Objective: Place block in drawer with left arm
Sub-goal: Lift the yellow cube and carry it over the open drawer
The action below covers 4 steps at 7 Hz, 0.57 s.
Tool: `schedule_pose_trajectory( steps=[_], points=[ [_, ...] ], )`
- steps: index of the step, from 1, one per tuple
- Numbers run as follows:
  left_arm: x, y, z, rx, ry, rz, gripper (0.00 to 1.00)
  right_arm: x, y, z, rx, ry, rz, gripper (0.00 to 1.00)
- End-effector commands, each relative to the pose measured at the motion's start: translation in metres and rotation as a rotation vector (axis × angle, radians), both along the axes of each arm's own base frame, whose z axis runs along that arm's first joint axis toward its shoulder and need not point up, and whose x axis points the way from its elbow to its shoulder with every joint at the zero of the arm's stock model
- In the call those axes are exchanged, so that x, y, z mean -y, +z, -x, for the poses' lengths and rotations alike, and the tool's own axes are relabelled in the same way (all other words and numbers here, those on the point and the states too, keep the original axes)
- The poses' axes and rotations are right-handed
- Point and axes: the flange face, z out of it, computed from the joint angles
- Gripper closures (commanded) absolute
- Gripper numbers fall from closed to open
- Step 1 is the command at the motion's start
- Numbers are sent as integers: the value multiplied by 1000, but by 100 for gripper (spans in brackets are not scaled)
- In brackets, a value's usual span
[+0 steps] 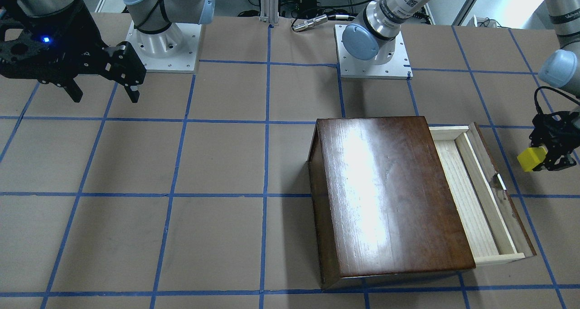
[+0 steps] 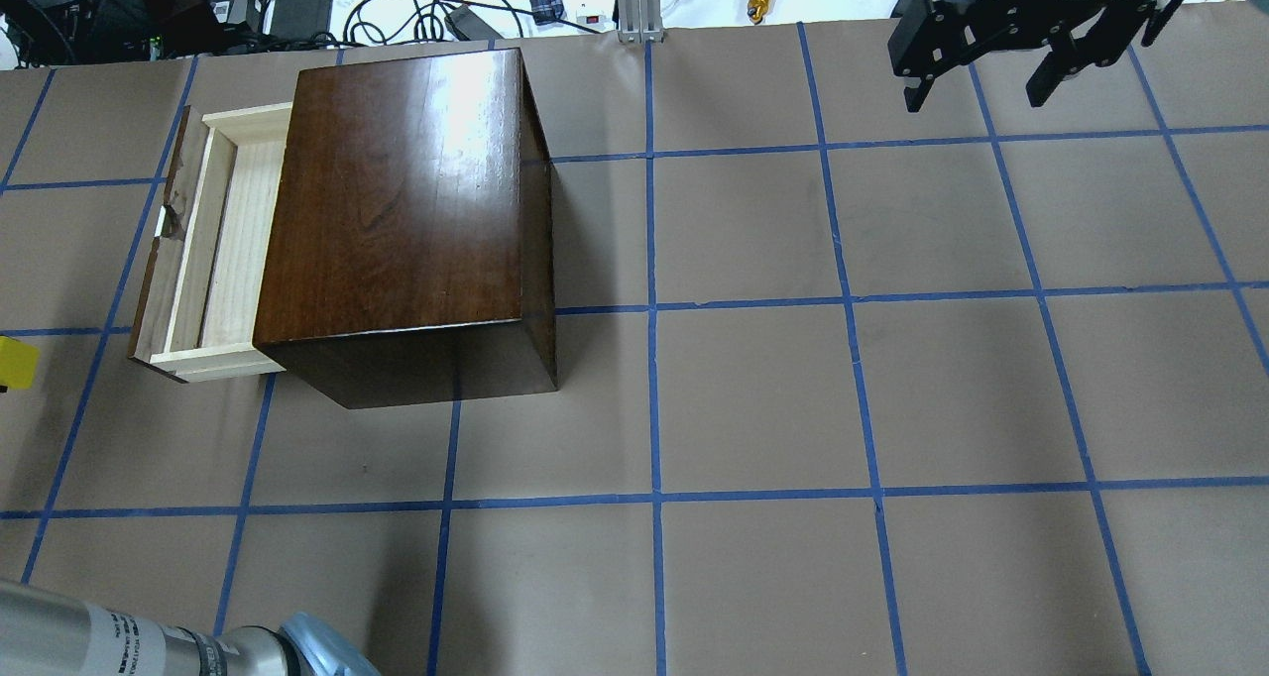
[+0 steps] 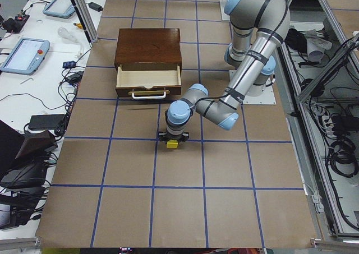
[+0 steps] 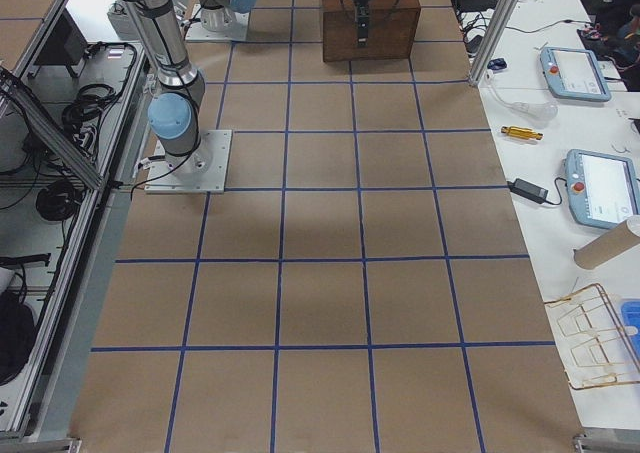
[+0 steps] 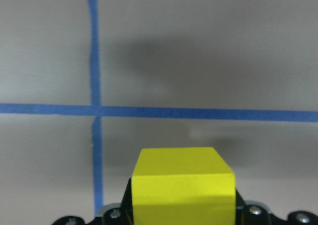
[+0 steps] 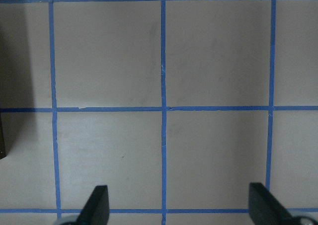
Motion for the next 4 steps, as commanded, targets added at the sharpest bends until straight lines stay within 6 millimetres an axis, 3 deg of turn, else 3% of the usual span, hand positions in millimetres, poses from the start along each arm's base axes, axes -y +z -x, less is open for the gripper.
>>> schedule_pose_trajectory(
  steps=[1,2,4],
  points=[
    [31,91,27,-40,-2,-33,100,0,0,0,1,0,1,0],
    [51,126,53,-39,5,-32,100,0,0,0,1,0,-1,0],
    [90,159,133,-26,18,-14,100,0,0,0,1,0,1,0]
  ],
)
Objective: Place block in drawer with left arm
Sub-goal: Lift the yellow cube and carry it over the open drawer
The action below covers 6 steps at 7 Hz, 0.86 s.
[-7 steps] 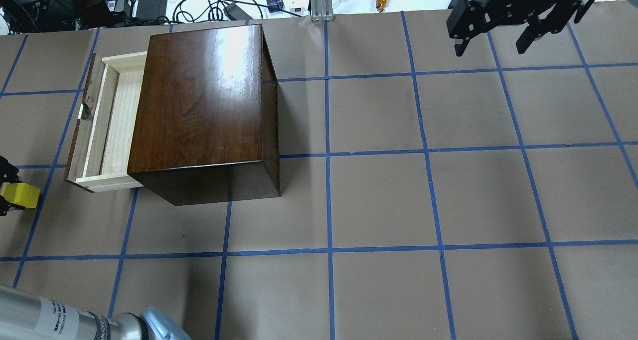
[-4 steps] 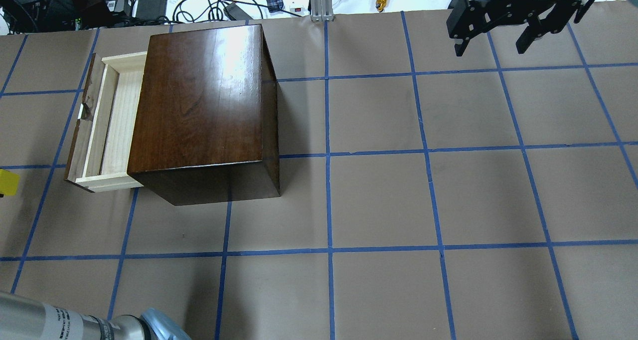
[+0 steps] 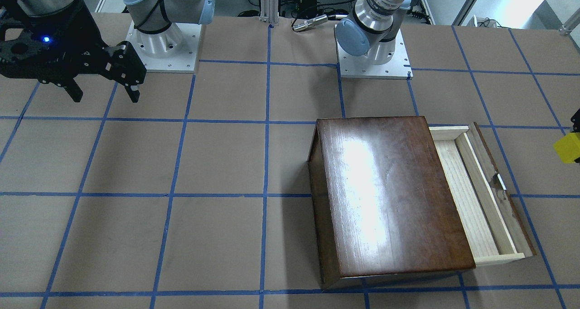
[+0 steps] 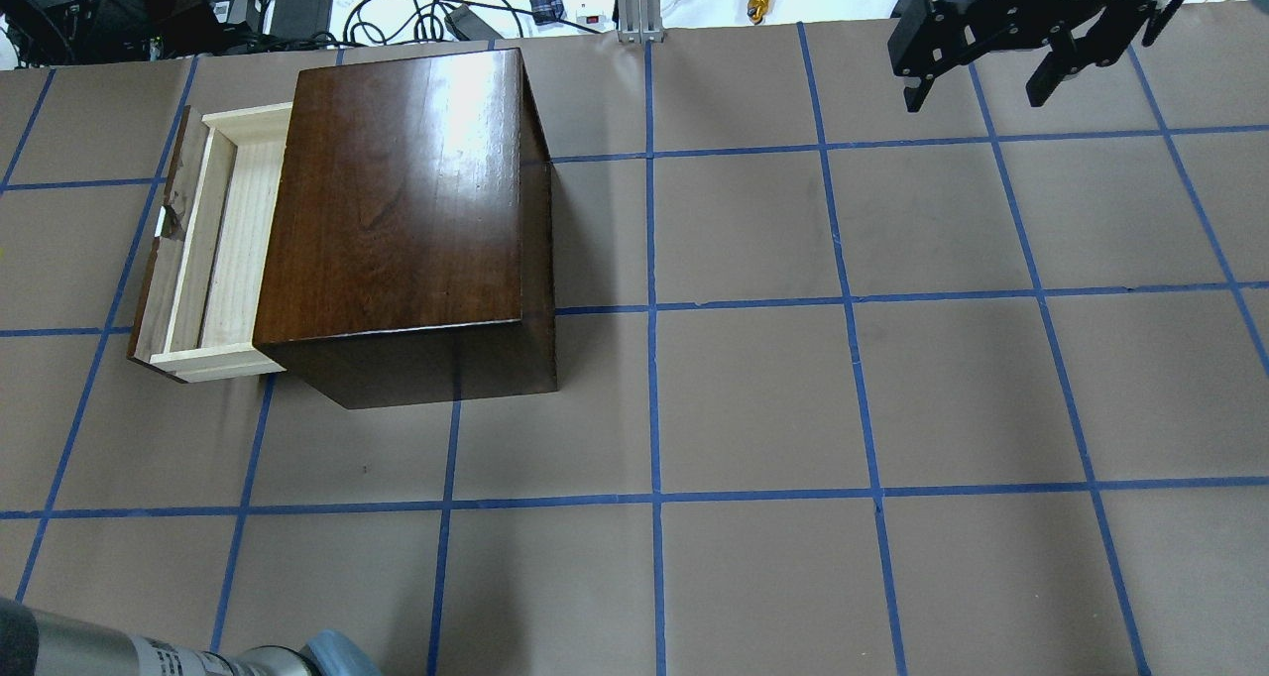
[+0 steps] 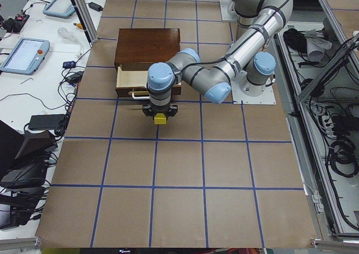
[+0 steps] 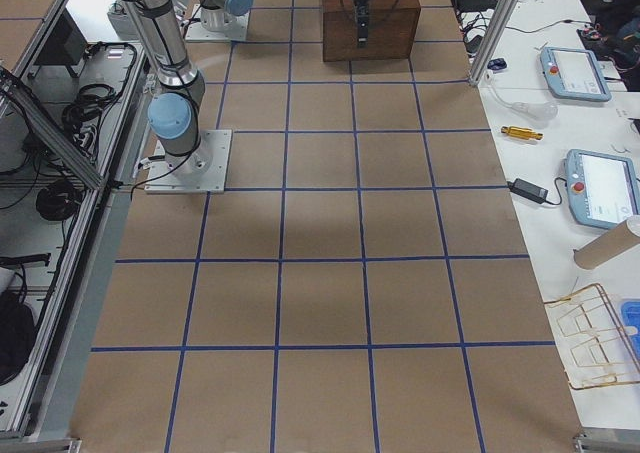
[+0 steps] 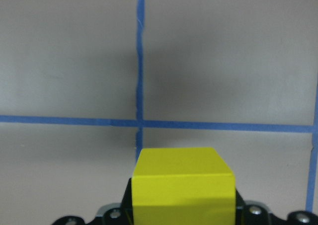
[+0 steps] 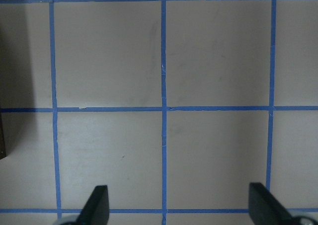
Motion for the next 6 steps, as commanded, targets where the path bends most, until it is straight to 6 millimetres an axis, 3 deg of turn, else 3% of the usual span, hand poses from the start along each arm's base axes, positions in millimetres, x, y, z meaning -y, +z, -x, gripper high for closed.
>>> schedule_pose_trajectory(
  steps=[1,3,6],
  points=[
    [35,25,88,5,25,7,100,0,-1,0,0,-2,-1,0],
    [57,18,161,3,9,-20,100,0,0,0,0,-2,0,0],
    [70,-16,199,-32,-25,-65,100,1,-1,1,0,-2,-1,0]
  ],
)
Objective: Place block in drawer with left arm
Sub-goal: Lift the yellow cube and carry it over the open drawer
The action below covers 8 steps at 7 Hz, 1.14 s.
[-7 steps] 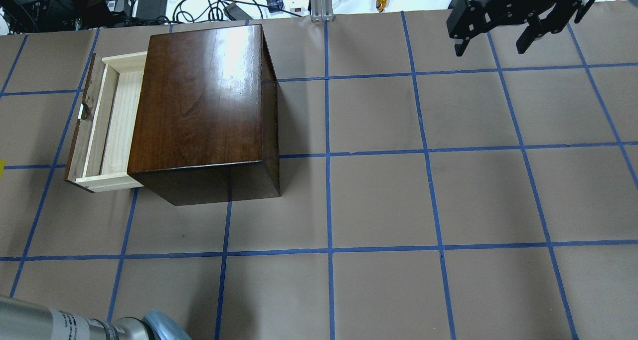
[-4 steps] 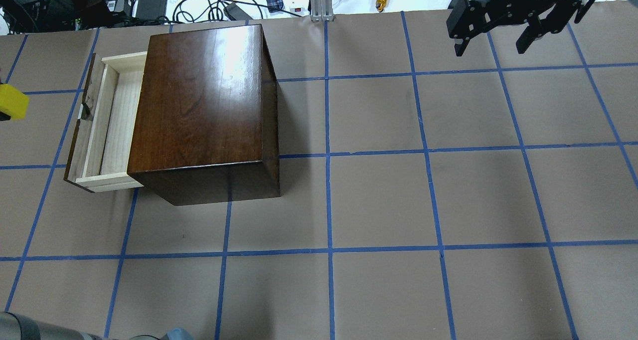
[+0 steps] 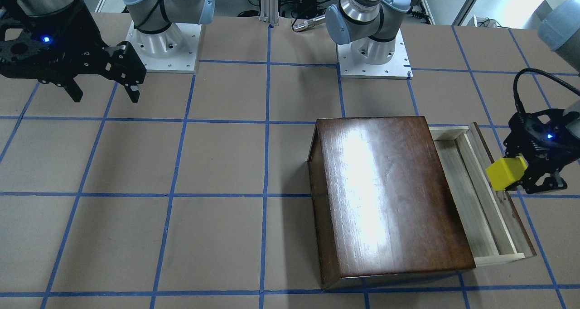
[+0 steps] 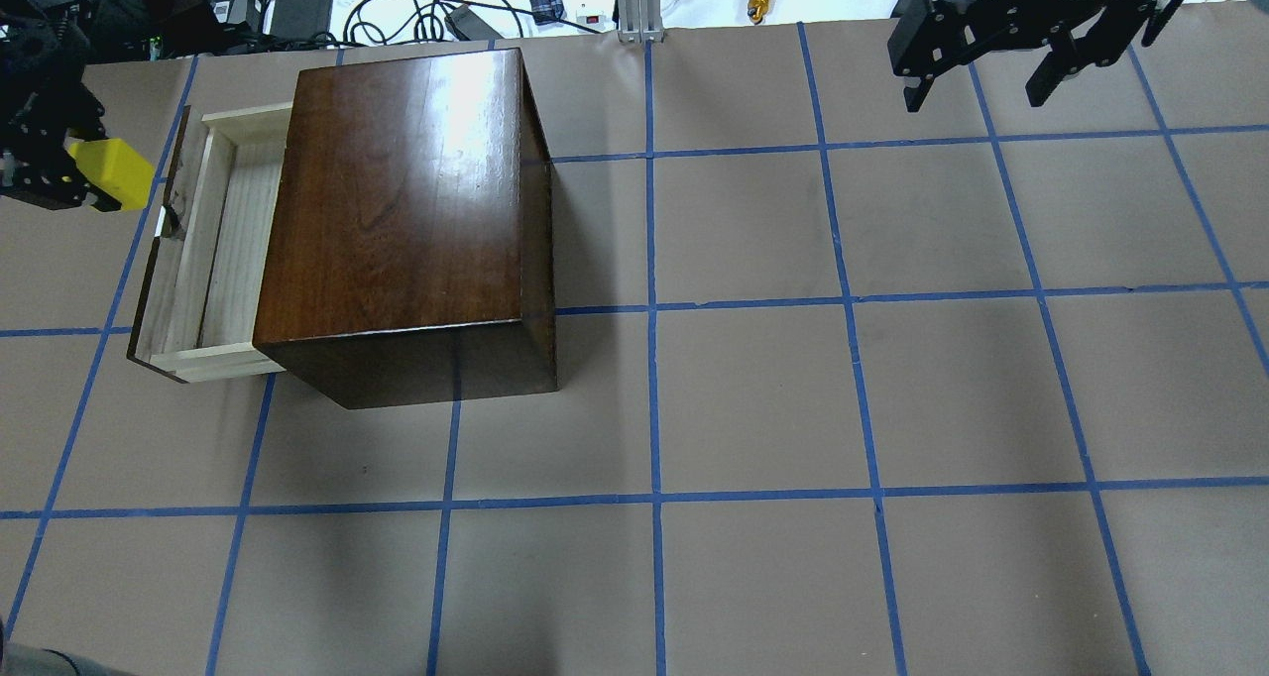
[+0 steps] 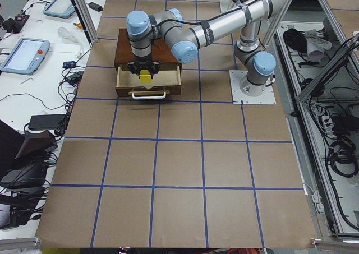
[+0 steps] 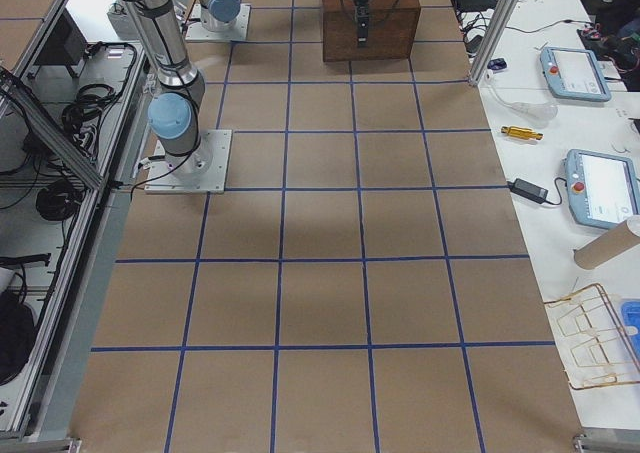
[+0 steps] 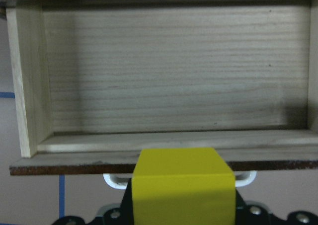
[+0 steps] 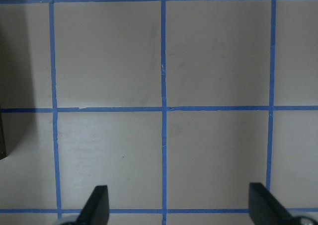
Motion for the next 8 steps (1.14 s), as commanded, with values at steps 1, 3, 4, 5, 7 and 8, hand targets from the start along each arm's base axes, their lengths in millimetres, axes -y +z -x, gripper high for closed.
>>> schedule_pose_trajectory(
  steps=[1,3,4,5,7,8],
  points=[
    [0,-25,19,-17,-20,-29,100,0,0,1,0,0,1,0],
    [-2,-43,19,-1,-18,6,100,0,0,0,-2,1,-1,0],
    [-3,-51,20,-6,-18,-1,100,0,0,0,-2,1,-1,0],
    [-5,-58,21,-11,-20,-11,100,0,0,0,-2,1,-1,0],
    [-7,-64,22,-18,-24,-23,100,0,0,0,-2,1,1,0],
    [-8,-70,23,-23,-23,-32,100,0,0,0,-2,1,1,0]
  ],
)
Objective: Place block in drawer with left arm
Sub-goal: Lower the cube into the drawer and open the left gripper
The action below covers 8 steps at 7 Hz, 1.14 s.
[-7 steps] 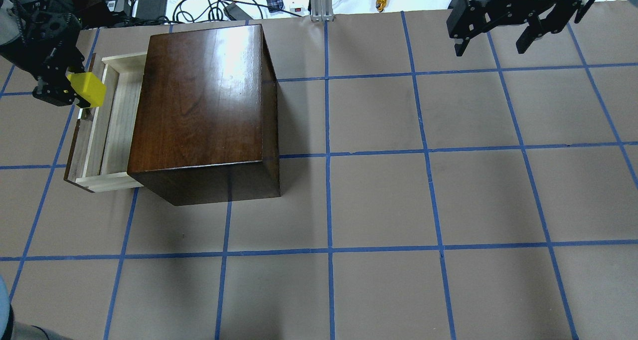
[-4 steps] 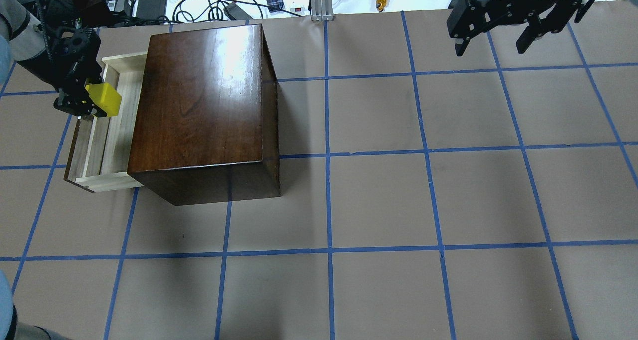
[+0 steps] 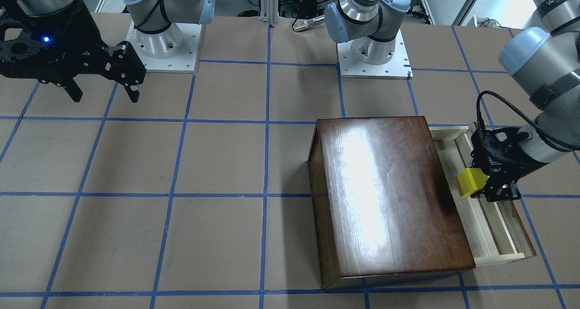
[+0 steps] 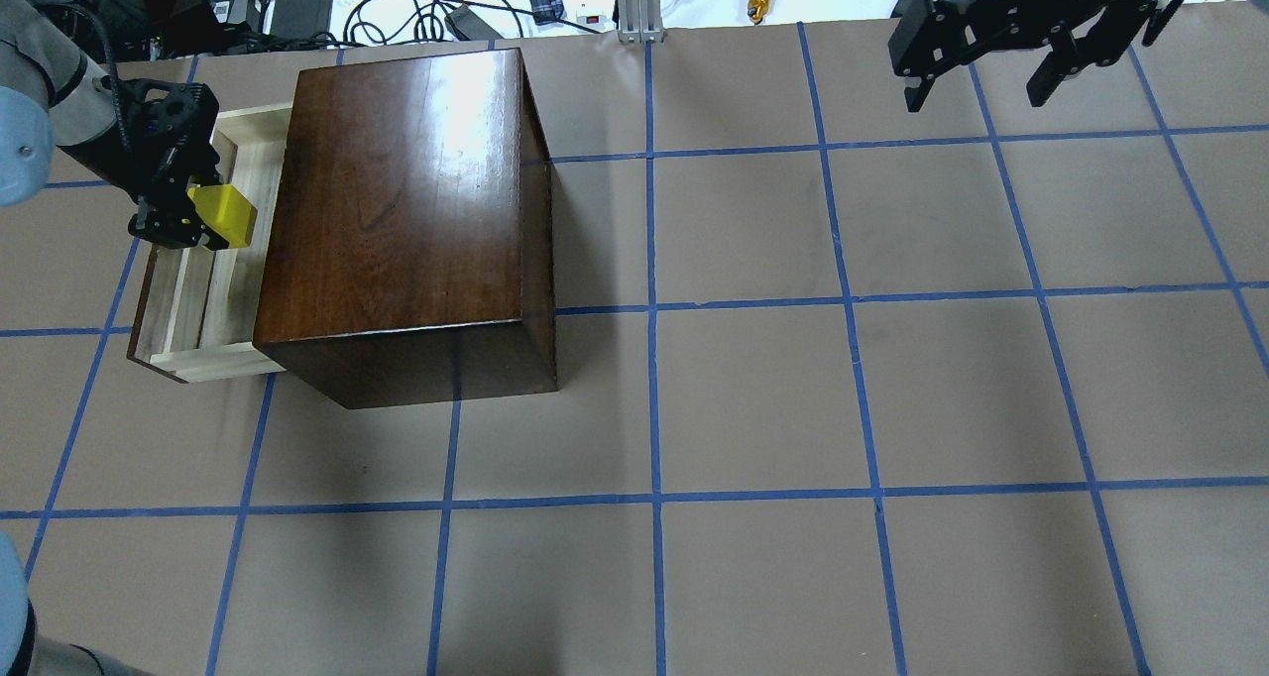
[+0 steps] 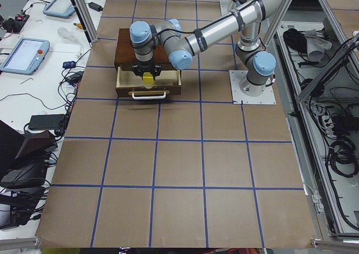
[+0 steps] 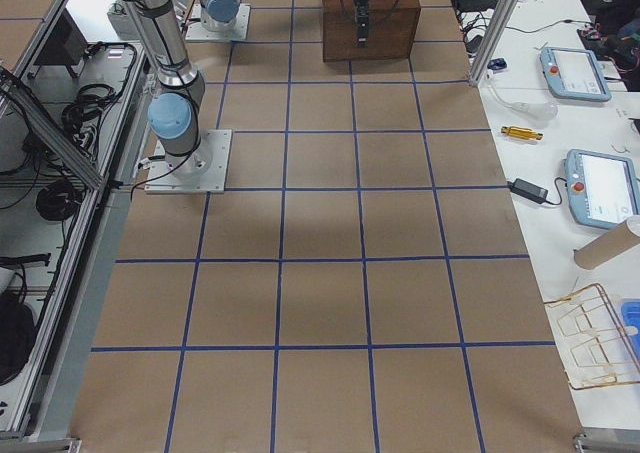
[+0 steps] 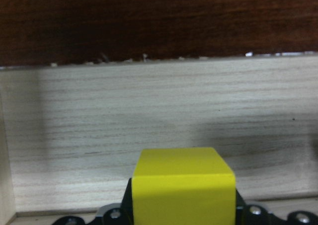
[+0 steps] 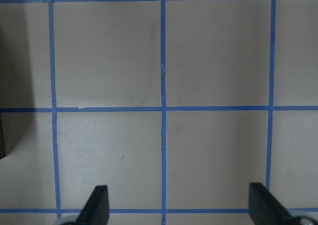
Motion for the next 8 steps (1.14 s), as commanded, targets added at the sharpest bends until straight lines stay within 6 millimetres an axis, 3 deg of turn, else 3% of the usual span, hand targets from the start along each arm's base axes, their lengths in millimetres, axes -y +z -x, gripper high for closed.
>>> schedule_pose_trajectory(
  steps=[1,2,3,4,5,6,8],
  points=[
    [-4,-12,2,-14,0,-14,100,0,0,1,0,-1,0,0],
    [-3,-14,3,-17,2,2,84,1,-1,0,1,-1,-1,0],
    [-1,-17,2,-18,2,4,62,0,0,0,0,0,0,0],
    [-1,-20,2,-18,2,0,60,0,-1,0,0,0,-1,0],
    [-1,-20,2,-19,5,1,32,0,0,0,0,0,0,0],
    [0,-20,2,-17,6,1,11,0,-1,0,0,0,-1,0],
    [1,-16,1,-9,9,19,0,1,-1,1,0,-1,-1,0]
  ],
)
